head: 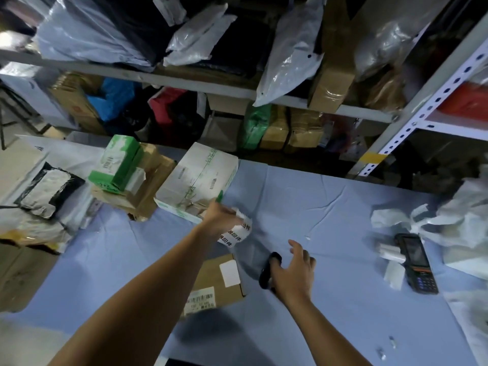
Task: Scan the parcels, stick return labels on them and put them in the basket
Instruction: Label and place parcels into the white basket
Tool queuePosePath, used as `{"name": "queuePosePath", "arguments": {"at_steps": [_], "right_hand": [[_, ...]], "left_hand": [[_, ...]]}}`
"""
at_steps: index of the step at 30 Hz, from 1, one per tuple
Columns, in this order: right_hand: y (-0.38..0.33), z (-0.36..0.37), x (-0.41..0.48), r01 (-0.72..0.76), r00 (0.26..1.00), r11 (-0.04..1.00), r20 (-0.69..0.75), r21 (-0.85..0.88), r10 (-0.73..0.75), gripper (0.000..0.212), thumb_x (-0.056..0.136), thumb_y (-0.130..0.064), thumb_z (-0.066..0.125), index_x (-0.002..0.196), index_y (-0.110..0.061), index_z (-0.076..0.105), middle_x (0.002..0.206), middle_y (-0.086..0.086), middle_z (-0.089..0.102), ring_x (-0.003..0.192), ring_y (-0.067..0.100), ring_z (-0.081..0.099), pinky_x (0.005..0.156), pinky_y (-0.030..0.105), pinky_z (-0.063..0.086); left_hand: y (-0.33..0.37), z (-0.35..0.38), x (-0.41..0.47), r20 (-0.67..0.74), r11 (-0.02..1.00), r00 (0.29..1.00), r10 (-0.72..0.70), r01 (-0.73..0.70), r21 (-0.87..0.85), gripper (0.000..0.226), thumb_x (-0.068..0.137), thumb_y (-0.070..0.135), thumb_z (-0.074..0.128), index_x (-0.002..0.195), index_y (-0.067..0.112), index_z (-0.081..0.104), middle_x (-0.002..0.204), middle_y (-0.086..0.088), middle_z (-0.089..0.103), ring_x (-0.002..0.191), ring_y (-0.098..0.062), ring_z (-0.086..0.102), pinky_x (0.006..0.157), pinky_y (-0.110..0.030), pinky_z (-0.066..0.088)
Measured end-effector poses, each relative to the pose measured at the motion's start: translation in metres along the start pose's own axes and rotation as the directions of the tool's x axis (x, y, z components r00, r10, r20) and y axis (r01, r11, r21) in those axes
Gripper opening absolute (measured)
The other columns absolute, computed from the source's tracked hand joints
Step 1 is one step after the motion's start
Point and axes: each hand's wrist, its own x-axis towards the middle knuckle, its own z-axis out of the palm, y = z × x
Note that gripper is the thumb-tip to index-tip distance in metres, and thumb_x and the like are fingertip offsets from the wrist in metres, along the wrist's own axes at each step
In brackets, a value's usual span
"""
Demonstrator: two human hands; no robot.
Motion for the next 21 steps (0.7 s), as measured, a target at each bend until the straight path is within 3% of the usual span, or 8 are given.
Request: {"name": "queuePosePath", "arguments": {"at_steps": [3,6,8,10,14,18,21], "right_hand": [[-0.029,0.008,0.007,-0.041,0.995,0.987,0.097,0.158,0.026,0.033,0.091,-0.024,0.062,0.124,-0.019,0.061,0.122,-0.001,0.061,0.113,0.017,0.054,0.087,0.03,0.047],[-0.057,0.019,0.009,-0.158,0.962,0.936,0.262,0.314,0.074,0.023,0.093,-0.035,0.064,0.097,-0.014,0.071,0.097,0.002,0.072,0.086,0.015,0.064,0.069,0.028,0.049],[-0.073,0.025,0.006,-0.172,0.944,0.904,0.329,0.392,0.037,0.025,0.093,-0.035,0.067,0.086,-0.011,0.073,0.086,0.006,0.074,0.081,0.018,0.067,0.068,0.033,0.053],[-0.084,0.029,0.0,-0.09,0.944,0.89,0.324,0.447,-0.068,0.023,0.094,-0.026,0.067,0.085,-0.006,0.071,0.086,0.011,0.074,0.081,0.021,0.069,0.074,0.035,0.056],[-0.097,0.03,-0.014,0.065,0.897,0.898,0.369,0.435,-0.243,0.012,0.097,-0.02,0.064,0.089,-0.013,0.071,0.082,0.004,0.072,0.066,-0.002,0.062,0.058,0.01,0.047],[-0.102,0.031,-0.025,0.076,0.835,0.913,0.475,0.401,-0.278,0.011,0.098,-0.017,0.061,0.105,-0.014,0.068,0.097,-0.001,0.073,0.089,0.011,0.067,0.071,0.013,0.049],[-0.102,0.031,-0.031,0.137,0.827,0.916,0.465,0.378,-0.316,0.004,0.097,-0.016,0.063,0.096,-0.017,0.067,0.082,-0.01,0.068,0.077,0.006,0.064,0.063,0.006,0.044]], "left_hand": [[-0.006,-0.005,-0.012,0.113,0.995,0.989,0.094,-0.098,0.032,0.029,0.076,0.004,0.079,0.073,0.028,0.062,0.067,0.002,0.06,0.065,-0.014,0.057,0.06,-0.016,0.044],[-0.017,-0.024,-0.035,0.226,0.972,0.945,0.236,-0.225,-0.075,0.024,0.083,-0.006,0.07,0.098,0.012,0.07,0.062,0.015,0.057,0.054,0.005,0.053,0.054,-0.008,0.04],[-0.026,-0.038,-0.052,0.263,0.957,0.923,0.282,-0.252,-0.14,0.032,0.084,-0.01,0.065,0.102,0.017,0.065,0.07,0.014,0.061,0.06,0.007,0.054,0.06,-0.009,0.041],[-0.033,-0.051,-0.064,0.291,0.944,0.907,0.305,-0.248,-0.216,0.038,0.084,-0.012,0.066,0.105,0.019,0.062,0.075,0.015,0.068,0.068,0.007,0.058,0.065,-0.008,0.043],[-0.039,-0.076,-0.078,0.172,0.926,0.944,0.28,-0.219,-0.308,0.046,0.081,0.002,0.077,0.121,0.022,0.064,0.098,-0.004,0.067,0.085,-0.007,0.058,0.079,-0.019,0.047],[-0.037,-0.097,-0.088,0.044,0.866,0.926,0.374,-0.332,-0.373,0.05,0.08,-0.006,0.073,0.121,0.023,0.063,0.11,-0.009,0.07,0.099,-0.019,0.061,0.086,-0.031,0.053],[-0.034,-0.105,-0.098,0.006,0.844,0.897,0.442,-0.413,-0.342,0.047,0.084,-0.007,0.069,0.12,0.022,0.062,0.107,-0.004,0.073,0.1,-0.019,0.065,0.081,-0.029,0.056]]}}
